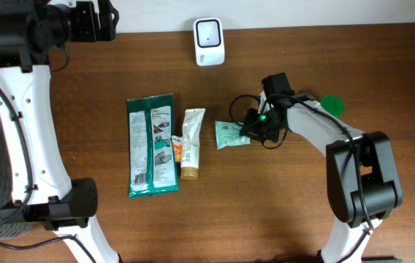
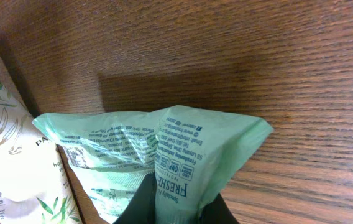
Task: Scan the item barcode
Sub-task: 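Lift the mint-green packet and pull it rightward with the right gripper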
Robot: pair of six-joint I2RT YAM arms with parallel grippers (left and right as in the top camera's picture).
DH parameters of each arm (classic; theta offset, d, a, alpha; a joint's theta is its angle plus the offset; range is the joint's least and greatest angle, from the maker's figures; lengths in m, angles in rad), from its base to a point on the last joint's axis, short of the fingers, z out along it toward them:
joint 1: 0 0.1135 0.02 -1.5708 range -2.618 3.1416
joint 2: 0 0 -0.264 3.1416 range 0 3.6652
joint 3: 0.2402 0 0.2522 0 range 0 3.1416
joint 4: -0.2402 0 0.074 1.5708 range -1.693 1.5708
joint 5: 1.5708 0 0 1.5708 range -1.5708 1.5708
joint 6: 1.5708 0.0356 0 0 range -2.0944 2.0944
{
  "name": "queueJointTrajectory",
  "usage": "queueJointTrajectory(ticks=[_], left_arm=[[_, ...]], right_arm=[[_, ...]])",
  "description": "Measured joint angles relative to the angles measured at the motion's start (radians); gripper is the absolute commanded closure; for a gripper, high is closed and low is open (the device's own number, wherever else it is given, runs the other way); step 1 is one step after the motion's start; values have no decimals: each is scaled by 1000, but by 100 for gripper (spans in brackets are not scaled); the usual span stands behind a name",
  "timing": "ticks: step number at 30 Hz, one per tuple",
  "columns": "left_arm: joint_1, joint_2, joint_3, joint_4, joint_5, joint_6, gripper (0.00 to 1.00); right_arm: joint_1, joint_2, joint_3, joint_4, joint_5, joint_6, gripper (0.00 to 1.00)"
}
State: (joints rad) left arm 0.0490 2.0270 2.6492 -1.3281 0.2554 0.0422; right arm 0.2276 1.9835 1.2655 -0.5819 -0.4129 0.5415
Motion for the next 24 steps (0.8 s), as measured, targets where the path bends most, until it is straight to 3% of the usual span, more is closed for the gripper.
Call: queueJointTrajectory(ticks=[6, 14, 24], left_arm=[[0, 0, 0, 0, 0, 0, 1], [0, 0, 0, 0, 0, 0, 1], [0, 0, 0, 0, 0, 0, 1]], right_arm=[[-2, 0, 0, -1, -11, -26, 96], [-106, -56, -2, -40, -291, -203, 96], [-179, -542, 0, -175, -383, -244, 96]])
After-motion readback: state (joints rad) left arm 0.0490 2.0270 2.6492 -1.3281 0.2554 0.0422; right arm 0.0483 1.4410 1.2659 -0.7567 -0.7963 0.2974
